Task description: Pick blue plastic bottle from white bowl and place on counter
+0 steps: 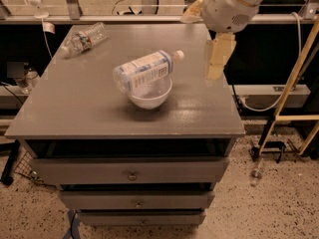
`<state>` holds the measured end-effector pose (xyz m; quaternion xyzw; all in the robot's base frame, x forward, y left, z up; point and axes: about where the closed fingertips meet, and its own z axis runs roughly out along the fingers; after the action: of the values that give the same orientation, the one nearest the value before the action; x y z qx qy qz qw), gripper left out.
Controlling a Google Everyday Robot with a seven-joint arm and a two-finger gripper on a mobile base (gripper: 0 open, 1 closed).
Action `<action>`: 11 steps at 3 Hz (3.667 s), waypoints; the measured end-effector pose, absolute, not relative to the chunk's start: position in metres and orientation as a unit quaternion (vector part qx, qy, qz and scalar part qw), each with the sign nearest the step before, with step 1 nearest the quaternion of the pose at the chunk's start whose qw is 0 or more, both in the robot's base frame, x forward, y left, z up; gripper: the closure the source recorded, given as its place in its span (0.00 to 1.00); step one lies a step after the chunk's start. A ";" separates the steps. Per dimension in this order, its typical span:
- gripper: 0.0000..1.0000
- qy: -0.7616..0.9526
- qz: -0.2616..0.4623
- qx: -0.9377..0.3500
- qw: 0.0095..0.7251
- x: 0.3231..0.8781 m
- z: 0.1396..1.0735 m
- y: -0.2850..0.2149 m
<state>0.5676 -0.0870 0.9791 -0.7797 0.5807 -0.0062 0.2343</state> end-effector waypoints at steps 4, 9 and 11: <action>0.00 0.465 -0.050 -0.880 0.079 0.592 0.926 -0.008; 0.93 0.450 -0.040 -0.889 0.080 0.609 0.933 0.001; 1.00 0.477 -0.106 -0.870 0.061 0.628 0.945 -0.055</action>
Offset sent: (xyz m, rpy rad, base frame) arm 0.0228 0.0691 -0.0316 -0.3203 0.0887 0.2746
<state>0.6285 -0.0549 0.9455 -0.8703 0.4772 -0.1056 0.0606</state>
